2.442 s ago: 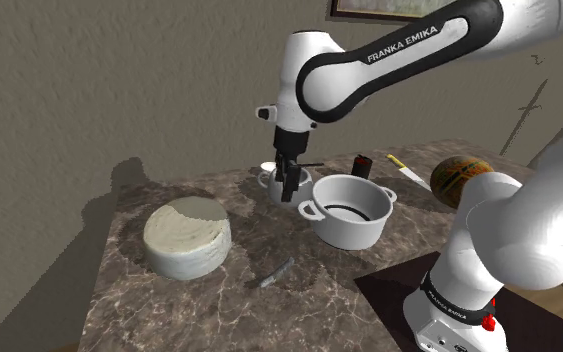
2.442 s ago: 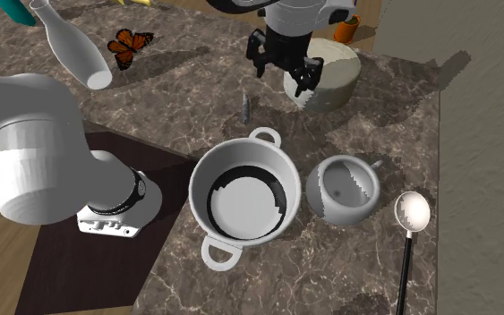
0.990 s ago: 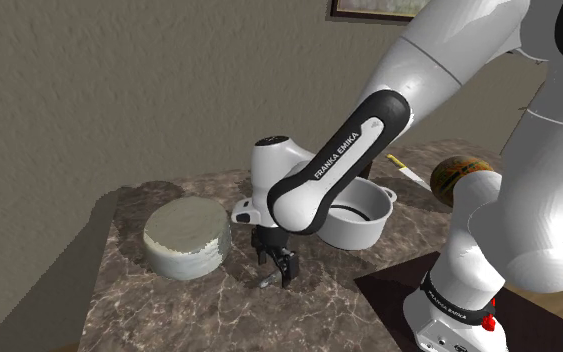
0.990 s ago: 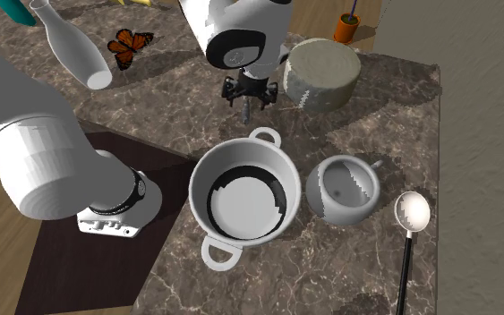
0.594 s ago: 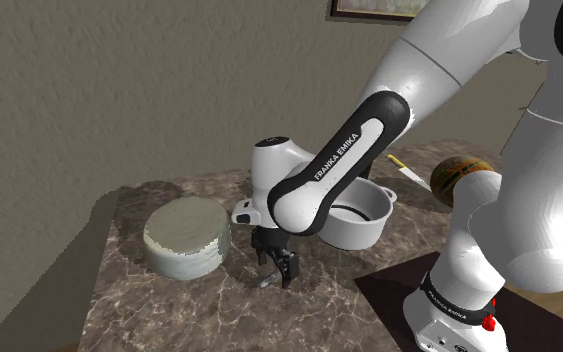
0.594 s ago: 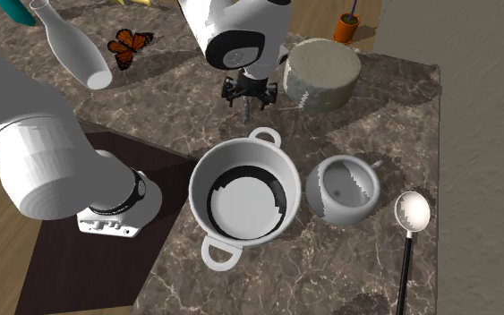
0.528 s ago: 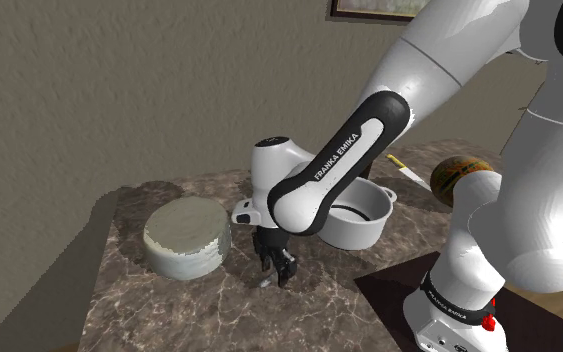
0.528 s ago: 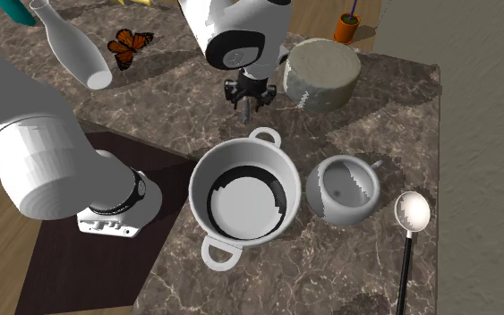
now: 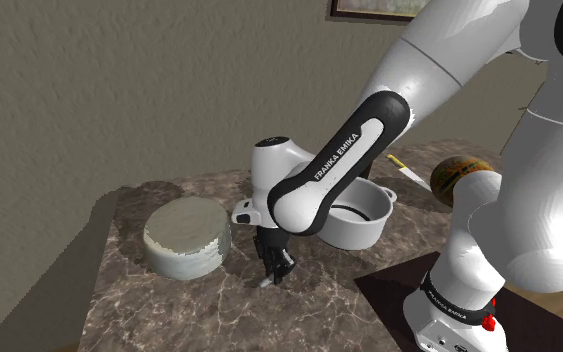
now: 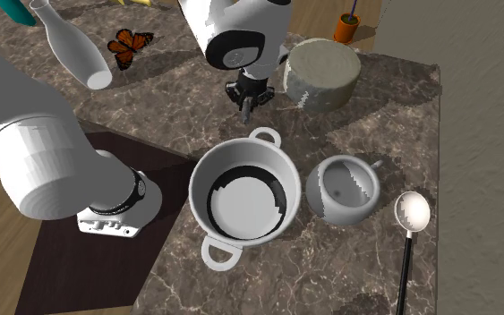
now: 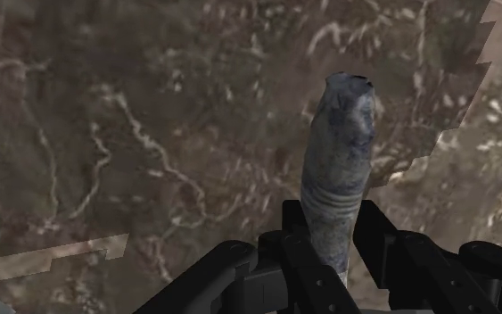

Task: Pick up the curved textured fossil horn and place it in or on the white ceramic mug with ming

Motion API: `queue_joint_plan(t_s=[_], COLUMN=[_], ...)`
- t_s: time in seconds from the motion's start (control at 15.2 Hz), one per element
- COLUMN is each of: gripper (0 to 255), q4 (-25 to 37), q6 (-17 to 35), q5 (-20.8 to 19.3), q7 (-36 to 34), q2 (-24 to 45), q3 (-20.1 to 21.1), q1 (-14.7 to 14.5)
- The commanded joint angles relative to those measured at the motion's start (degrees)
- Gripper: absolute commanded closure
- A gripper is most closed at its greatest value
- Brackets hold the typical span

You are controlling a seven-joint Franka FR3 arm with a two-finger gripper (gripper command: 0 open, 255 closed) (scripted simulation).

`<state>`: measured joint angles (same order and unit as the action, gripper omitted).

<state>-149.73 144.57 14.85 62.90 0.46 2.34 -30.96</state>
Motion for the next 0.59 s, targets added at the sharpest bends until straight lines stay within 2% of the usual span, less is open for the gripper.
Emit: queue_joint_plan(t_s=[0.0, 0.53], gripper=[255, 255], q4=[0.0, 0.9], q6=[0.0, -7.0], q5=[0.0, -1.8], q7=[0.0, -2.0], q2=[0.0, -6.2], q3=[0.0, -0.2], q1=[0.0, 0.3])
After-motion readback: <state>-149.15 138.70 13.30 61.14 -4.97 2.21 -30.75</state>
